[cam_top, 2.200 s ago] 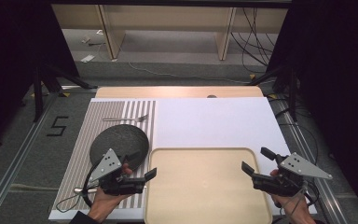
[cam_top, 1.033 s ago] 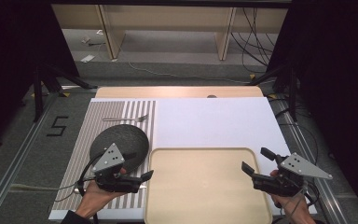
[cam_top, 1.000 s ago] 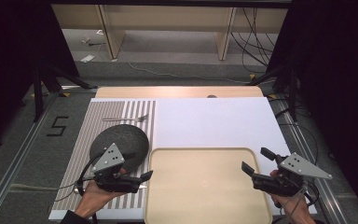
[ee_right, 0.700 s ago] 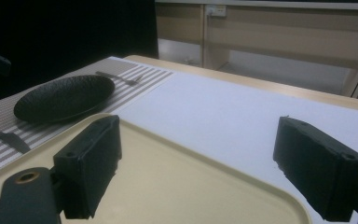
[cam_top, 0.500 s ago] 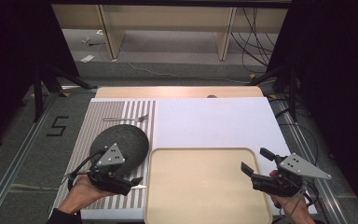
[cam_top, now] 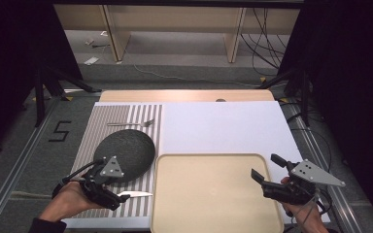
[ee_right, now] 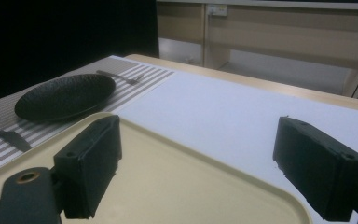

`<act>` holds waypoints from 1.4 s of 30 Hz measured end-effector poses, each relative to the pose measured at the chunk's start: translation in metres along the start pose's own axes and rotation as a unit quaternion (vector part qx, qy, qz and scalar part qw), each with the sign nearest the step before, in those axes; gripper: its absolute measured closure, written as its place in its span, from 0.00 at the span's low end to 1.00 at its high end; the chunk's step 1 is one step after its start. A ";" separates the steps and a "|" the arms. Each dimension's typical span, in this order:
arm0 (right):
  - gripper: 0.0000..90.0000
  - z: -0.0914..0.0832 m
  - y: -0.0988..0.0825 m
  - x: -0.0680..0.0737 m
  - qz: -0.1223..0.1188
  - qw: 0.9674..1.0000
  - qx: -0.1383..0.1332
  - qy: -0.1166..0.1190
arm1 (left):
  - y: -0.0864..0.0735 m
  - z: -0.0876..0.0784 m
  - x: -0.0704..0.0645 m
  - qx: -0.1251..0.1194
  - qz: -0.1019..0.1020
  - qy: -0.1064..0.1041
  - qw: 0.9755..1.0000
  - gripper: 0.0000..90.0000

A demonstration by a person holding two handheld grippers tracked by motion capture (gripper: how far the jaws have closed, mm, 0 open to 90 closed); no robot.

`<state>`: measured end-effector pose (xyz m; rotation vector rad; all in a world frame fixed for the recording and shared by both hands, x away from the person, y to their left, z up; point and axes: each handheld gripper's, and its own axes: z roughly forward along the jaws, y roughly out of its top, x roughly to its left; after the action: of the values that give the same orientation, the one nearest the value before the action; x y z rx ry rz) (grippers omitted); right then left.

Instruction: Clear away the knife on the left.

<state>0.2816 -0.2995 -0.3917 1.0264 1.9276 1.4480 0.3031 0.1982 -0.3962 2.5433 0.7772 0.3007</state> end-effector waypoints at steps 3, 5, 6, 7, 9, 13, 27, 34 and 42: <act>0.18 0.000 0.000 0.000 0.001 1.000 0.002 0.001 | -0.007 0.001 0.007 0.026 -0.006 -0.001 1.000 0.23; 0.18 0.001 0.000 0.000 0.001 1.000 0.004 0.000 | -0.009 0.002 0.009 0.038 -0.003 0.003 0.999 0.23; 0.18 0.001 0.000 0.000 0.000 1.000 0.003 0.000 | -0.011 0.003 0.010 0.047 -0.002 0.006 0.999 0.23; 0.18 0.001 0.000 0.000 0.000 1.000 0.003 0.000 | -0.013 0.005 0.012 0.057 -0.003 0.006 0.998 0.23; 0.18 0.000 0.000 0.000 0.000 1.000 0.002 -0.001 | -0.016 0.009 0.013 0.074 -0.001 0.009 0.997 0.23; 0.18 0.000 0.000 0.000 0.000 1.000 0.001 -0.001 | -0.022 0.016 0.017 0.096 0.000 0.009 0.995 0.24; 0.18 0.001 0.000 0.000 -0.002 1.000 0.004 0.001 | -0.046 0.031 0.036 0.106 -0.021 -0.010 0.994 0.30; 0.18 0.001 0.000 0.001 -0.003 1.000 0.004 0.001 | -0.050 0.042 0.040 0.110 -0.035 -0.015 0.993 0.34; 0.18 0.001 0.000 0.001 -0.003 1.000 0.004 0.002 | -0.046 0.047 0.040 0.124 -0.030 -0.020 0.992 0.41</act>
<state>0.2822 -0.2984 -0.3925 1.0200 1.9403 1.4410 0.3297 0.2378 -0.4571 2.7404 0.9237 0.1410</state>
